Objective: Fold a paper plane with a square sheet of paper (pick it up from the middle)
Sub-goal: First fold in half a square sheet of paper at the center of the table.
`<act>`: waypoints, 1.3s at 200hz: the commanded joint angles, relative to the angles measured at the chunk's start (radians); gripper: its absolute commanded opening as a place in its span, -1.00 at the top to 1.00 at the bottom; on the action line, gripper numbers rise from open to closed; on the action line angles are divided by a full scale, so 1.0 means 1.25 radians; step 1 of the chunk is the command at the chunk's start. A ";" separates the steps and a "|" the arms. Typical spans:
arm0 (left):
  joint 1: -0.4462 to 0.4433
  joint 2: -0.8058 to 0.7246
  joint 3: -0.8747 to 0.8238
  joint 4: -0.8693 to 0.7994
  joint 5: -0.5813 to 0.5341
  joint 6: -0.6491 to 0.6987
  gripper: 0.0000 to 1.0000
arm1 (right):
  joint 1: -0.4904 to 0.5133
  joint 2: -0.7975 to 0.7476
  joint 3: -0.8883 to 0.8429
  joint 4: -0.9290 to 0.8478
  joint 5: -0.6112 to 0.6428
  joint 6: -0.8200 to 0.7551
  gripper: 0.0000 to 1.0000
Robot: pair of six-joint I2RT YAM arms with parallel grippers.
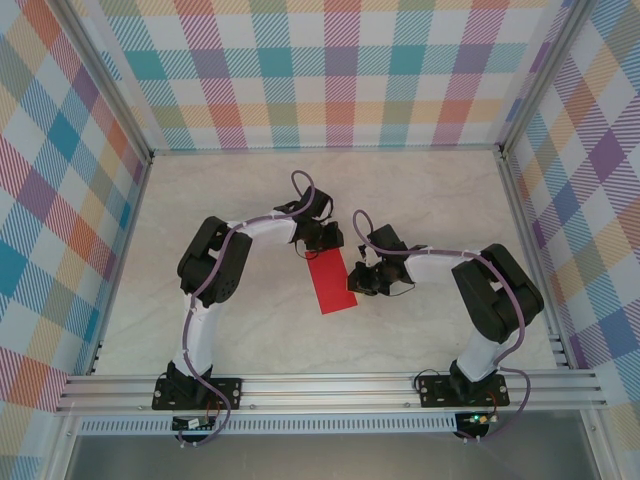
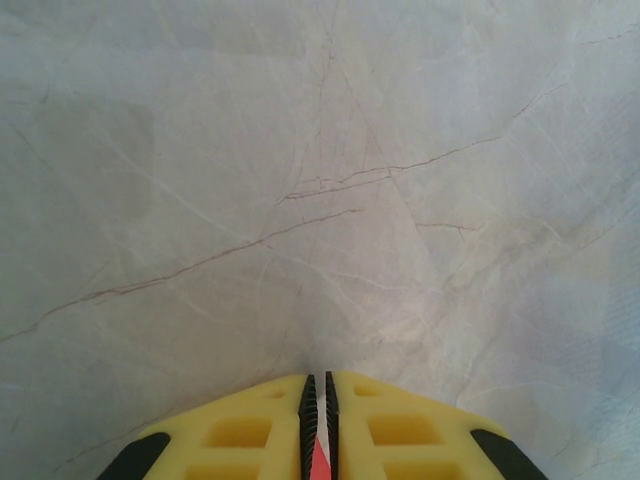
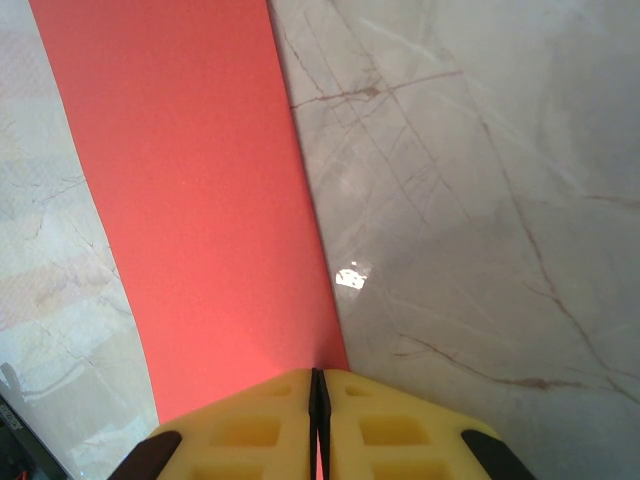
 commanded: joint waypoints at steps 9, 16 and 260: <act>0.026 0.042 0.014 0.006 -0.101 0.019 0.71 | 0.006 0.030 -0.053 -0.176 0.020 -0.005 0.77; 0.026 0.043 0.014 0.002 -0.107 0.016 0.71 | 0.006 0.031 -0.053 -0.175 0.020 -0.005 0.77; 0.180 -0.569 -0.391 -0.109 -0.242 -0.073 -0.77 | 0.168 0.053 0.248 -0.317 0.304 0.016 0.10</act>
